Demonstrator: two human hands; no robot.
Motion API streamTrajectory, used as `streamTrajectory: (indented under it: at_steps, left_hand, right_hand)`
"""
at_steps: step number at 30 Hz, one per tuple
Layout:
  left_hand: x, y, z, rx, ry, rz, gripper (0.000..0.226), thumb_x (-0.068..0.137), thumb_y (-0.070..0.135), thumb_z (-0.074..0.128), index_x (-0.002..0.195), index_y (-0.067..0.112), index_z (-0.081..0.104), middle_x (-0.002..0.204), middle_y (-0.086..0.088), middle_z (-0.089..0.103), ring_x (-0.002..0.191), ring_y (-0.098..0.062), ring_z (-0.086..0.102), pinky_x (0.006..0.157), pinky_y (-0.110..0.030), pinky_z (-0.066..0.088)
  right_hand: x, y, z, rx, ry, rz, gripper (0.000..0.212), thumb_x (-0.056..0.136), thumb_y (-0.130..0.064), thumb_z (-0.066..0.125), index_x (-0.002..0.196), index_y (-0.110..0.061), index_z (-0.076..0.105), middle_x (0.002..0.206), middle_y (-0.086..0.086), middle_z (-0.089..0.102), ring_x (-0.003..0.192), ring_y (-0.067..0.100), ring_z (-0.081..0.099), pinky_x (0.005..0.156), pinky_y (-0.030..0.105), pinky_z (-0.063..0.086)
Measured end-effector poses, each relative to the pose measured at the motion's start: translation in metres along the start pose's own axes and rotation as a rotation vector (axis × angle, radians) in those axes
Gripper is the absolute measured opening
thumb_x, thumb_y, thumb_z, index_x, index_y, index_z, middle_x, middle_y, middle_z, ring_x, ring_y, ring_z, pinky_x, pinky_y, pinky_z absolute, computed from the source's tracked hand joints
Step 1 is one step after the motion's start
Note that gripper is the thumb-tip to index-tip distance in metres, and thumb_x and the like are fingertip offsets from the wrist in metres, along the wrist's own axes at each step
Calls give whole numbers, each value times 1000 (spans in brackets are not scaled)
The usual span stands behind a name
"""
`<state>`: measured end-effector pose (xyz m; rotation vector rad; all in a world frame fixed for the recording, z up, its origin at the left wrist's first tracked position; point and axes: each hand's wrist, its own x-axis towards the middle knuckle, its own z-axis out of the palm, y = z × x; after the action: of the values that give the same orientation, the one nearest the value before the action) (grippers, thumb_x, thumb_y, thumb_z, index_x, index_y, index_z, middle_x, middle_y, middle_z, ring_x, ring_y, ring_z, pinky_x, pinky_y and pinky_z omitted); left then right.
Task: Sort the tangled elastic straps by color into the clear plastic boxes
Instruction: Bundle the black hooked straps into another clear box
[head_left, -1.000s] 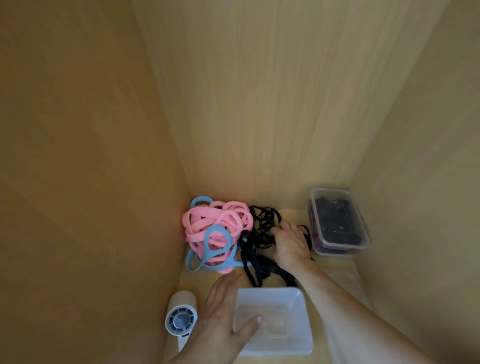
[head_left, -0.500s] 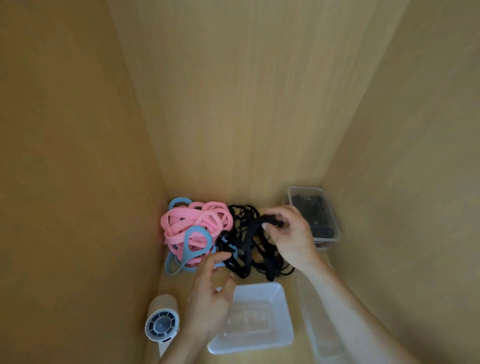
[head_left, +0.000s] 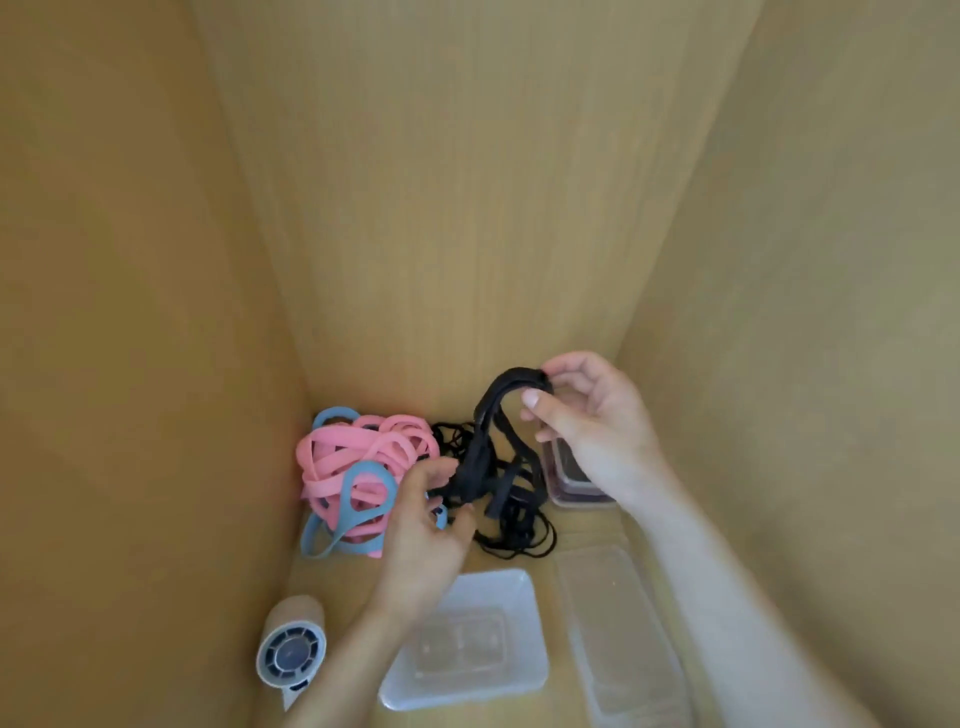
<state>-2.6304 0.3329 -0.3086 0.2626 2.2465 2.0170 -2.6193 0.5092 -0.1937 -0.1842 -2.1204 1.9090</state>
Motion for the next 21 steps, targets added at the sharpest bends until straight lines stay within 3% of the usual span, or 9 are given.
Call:
streamTrajectory:
  at_steps: [2, 5, 8, 11, 13, 16, 18, 21]
  left_hand:
    - [5, 10, 6, 18, -20, 32, 46, 87, 2, 70, 122, 28, 55, 122, 12, 63, 120, -4, 56, 104, -21, 43]
    - [15, 36, 11, 14, -80, 89, 53, 81, 26, 81, 124, 39, 54, 121, 22, 63, 114, 9, 57, 90, -6, 44]
    - [27, 71, 14, 37, -117, 123, 68, 67, 56, 81, 126, 52, 47, 130, 34, 54, 122, 12, 50, 97, -12, 42]
    - [40, 108, 19, -33, -172, 163, 76, 72, 46, 84, 138, 38, 47, 136, 17, 60, 128, 0, 54, 104, -25, 44]
    - [48, 130, 23, -68, -215, 194, 56, 85, 26, 80, 135, 26, 55, 122, 5, 71, 115, -7, 65, 93, -20, 51]
    - [52, 155, 24, -34, -246, 263, 16, 93, 5, 68, 109, 8, 68, 98, -12, 75, 92, -17, 70, 89, -24, 53]
    - [55, 165, 23, -41, -294, 270, 6, 96, 7, 64, 100, 6, 69, 88, -13, 72, 86, -19, 69, 91, -30, 52]
    - [57, 176, 22, -32, -388, 236, 27, 99, 27, 56, 101, 4, 69, 82, -10, 66, 82, -22, 65, 93, -37, 54]
  right_hand:
    - [3, -15, -6, -17, -15, -35, 24, 87, -6, 75, 105, -13, 61, 103, 6, 72, 81, 12, 69, 68, 27, 59]
    - [9, -32, -16, -86, -21, -99, 28, 82, -13, 81, 103, -22, 64, 104, -4, 73, 93, 9, 69, 85, 28, 55]
    - [15, -43, -18, -157, -7, -209, 33, 79, -4, 81, 100, -25, 65, 98, -9, 72, 94, 2, 66, 85, 16, 50]
    - [22, -48, -17, -435, 13, -357, 41, 82, -2, 75, 99, -35, 59, 105, -11, 65, 98, 0, 59, 80, 8, 43]
    - [25, -51, -19, -535, 18, -420, 44, 84, -3, 72, 102, -40, 57, 112, -10, 60, 99, 4, 57, 77, 7, 40]
    - [25, -55, -23, -550, 65, -500, 41, 84, -2, 70, 107, -35, 60, 113, -14, 59, 101, -6, 50, 82, 5, 35]
    - [26, -57, -26, -501, 100, -530, 40, 82, 1, 69, 105, -31, 62, 111, -17, 59, 104, -8, 51, 86, 8, 36]
    - [25, -55, -27, -480, 134, -582, 37, 83, 8, 61, 100, -24, 66, 112, -19, 57, 108, 0, 54, 86, 11, 41]
